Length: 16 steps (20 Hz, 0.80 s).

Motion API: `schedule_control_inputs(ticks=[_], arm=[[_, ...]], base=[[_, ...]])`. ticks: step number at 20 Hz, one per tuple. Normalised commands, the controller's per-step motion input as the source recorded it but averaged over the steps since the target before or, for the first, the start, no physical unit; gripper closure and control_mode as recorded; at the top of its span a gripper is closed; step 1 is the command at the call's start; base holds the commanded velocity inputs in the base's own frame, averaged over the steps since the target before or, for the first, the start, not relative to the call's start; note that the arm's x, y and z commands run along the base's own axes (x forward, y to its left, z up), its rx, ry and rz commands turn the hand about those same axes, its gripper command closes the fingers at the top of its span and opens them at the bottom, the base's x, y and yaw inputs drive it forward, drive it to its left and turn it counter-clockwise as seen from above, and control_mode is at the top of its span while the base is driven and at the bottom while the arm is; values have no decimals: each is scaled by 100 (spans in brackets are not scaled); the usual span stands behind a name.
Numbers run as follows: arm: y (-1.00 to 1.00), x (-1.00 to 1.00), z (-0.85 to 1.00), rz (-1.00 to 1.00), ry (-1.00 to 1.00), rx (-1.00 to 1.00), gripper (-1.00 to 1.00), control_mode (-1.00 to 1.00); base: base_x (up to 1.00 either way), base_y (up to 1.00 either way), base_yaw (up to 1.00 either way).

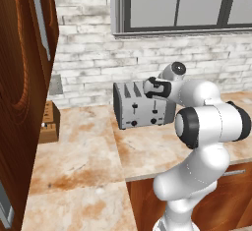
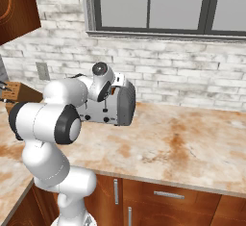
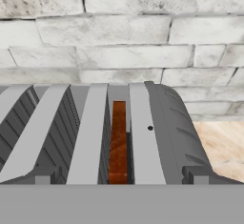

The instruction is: Start the toaster. Once the lever pops up, take the bread to the plate on the dining counter.

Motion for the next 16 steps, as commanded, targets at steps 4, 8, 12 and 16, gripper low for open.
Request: schedule_control_inputs(ticks=[4, 8, 12, 16], arm=[[0, 0, 0, 0, 0, 0, -100, -100], [0, 0, 0, 0, 0, 0, -100, -100], [0, 0, 0, 0, 0, 0, -100, -100], [0, 0, 0, 0, 0, 0, -100, -100]], base=[[0, 0, 0], [0, 0, 0], [0, 0, 0], [0, 0, 0]])
